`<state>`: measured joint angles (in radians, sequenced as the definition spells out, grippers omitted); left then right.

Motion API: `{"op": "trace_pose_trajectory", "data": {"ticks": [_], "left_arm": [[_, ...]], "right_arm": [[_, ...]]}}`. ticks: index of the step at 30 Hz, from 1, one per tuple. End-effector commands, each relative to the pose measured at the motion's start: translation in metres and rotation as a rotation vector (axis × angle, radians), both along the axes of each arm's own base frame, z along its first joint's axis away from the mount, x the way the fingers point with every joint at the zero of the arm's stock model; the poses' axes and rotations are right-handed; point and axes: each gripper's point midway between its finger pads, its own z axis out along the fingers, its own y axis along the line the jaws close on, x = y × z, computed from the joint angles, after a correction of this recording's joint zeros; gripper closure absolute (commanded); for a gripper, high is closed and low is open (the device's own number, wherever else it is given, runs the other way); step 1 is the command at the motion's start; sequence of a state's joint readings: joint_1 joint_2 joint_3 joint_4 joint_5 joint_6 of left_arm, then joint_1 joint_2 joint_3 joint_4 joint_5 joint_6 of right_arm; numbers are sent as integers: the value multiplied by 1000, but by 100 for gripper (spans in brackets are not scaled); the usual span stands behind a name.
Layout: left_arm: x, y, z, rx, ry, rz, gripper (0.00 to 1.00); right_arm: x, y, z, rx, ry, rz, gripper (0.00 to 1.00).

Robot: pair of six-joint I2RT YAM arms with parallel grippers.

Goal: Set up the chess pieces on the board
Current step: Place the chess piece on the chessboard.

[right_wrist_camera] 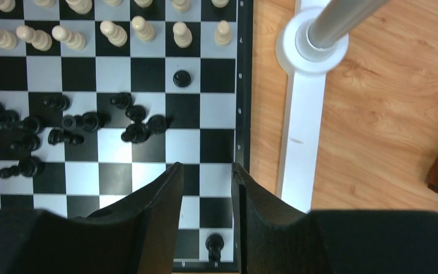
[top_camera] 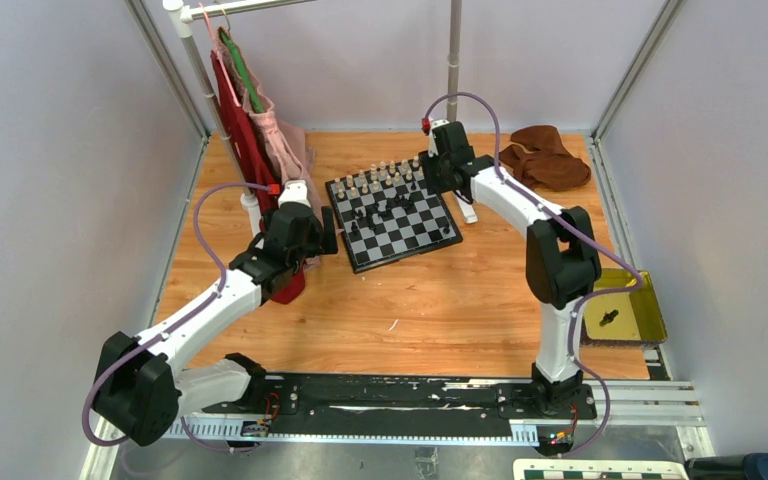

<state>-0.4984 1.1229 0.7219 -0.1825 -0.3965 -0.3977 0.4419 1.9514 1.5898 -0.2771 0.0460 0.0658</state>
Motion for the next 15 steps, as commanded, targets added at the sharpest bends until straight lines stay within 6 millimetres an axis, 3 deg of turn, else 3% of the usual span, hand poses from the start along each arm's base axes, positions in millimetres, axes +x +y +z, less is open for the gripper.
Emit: {"op": "trace_pose_trajectory", "data": {"ticks": [1,15], "left_arm": [[12,-1,15,-15,-46,15,0],[21,-1,11,16,-50,5,0]], "right_arm": [[10,4,-17,-9,55,17,58],[43,32,-30,53,32,62,56]]}}
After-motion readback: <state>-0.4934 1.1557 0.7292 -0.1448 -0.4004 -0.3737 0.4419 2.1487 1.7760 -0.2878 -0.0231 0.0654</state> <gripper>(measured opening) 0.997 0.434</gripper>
